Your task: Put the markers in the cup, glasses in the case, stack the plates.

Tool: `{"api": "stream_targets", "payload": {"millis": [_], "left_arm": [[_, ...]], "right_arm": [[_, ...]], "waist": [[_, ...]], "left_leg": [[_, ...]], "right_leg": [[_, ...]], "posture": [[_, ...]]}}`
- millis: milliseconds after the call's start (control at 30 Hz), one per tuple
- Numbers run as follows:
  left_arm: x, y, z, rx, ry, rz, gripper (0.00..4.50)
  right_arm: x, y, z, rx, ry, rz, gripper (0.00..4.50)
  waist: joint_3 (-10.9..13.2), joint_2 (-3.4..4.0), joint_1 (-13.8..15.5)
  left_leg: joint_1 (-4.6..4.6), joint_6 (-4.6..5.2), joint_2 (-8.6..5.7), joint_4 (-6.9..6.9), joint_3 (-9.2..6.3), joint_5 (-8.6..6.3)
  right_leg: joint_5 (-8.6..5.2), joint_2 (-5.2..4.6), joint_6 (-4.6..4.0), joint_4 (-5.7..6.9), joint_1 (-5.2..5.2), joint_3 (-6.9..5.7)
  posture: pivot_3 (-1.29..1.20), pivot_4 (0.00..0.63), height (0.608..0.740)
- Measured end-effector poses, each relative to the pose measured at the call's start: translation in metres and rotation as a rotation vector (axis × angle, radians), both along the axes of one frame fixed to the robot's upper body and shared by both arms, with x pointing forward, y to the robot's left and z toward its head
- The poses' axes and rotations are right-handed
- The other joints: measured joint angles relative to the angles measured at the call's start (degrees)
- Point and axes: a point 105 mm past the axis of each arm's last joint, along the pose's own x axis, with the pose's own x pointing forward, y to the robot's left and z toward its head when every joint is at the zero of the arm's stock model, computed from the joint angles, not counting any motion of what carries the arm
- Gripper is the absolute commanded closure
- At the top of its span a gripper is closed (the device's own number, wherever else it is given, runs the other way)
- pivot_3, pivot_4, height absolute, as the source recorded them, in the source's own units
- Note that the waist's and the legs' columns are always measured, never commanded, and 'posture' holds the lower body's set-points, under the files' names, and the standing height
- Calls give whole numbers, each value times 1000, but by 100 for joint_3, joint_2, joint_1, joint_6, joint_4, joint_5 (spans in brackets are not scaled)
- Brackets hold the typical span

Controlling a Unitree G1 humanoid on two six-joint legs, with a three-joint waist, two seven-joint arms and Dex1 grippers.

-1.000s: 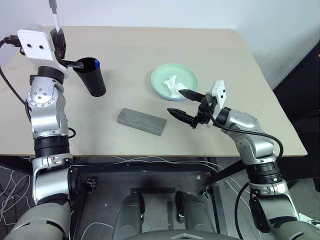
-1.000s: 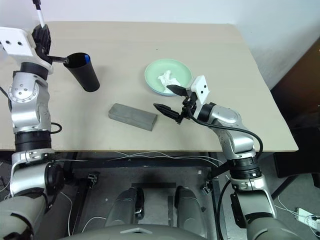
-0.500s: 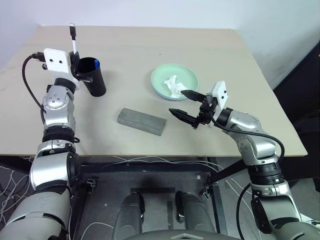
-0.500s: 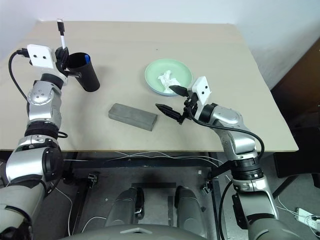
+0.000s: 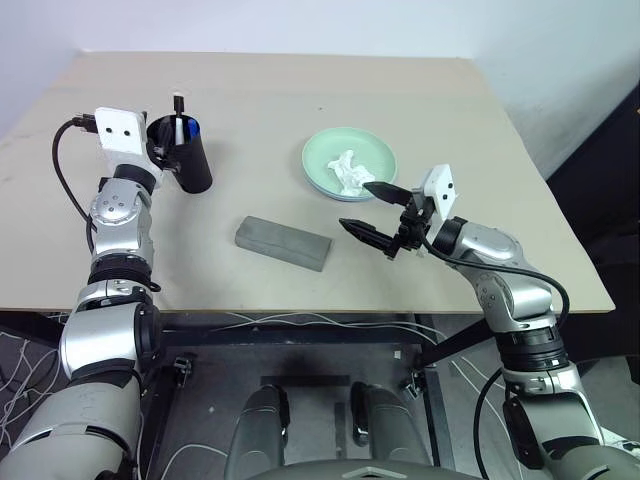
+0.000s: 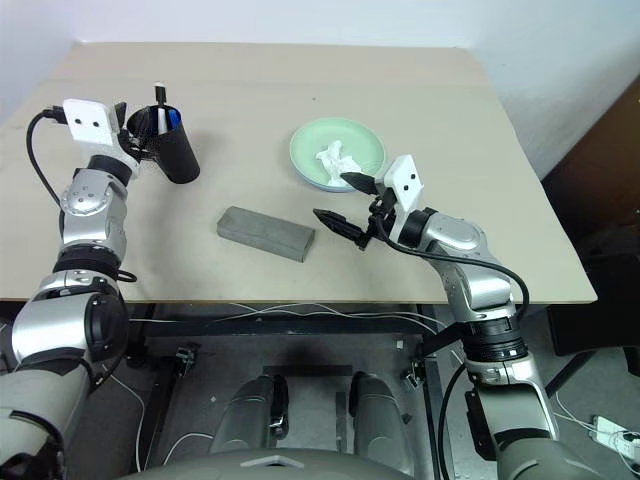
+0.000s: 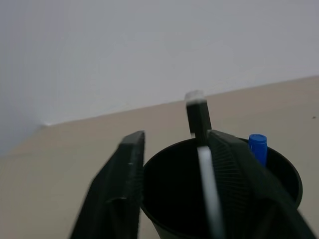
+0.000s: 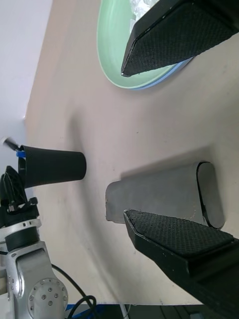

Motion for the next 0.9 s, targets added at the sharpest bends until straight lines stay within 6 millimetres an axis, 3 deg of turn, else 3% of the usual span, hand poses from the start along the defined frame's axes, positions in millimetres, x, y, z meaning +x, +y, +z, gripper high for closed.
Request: {"api": "stream_targets", "payload": {"millis": [133,333,433,667,900], "left_arm": [[0,0,1,1,-5,0,24],[-2,0,1,10,-14,-1,24],[-11,-7,7,12,-41,-89,24],[-64,-32,5,-6,-39,-450,24],[-109,-19,-1,-37,61,-589,24]], "right_arm": [[0,0,-2,-8,1,-1,0],[0,0,-2,-9,1,0,0],[0,-1,-1,-4,4,-2,0],[2,-7,0,-5,10,-13,0],[8,-11,3,-2,13,-25,0]], "waist": [[0,0,0],[0,0,-3],[0,0,-7],[1,2,-27],[1,2,-2]], "left_leg": [[2,0,0,0,0,0],[0,0,0,1,0,0],[-1,0,0,0,0,0],[4,-5,4,0,-1,3],[13,-12,7,0,-4,3]], "right_leg": [[0,0,0,2,1,0],[0,0,0,3,0,0],[0,0,0,2,-1,0],[-9,0,-16,9,0,1],[-8,0,-21,13,5,-1]], "posture": [[0,150,691],[0,150,691],[0,150,691],[0,150,691],[0,150,691]]}}
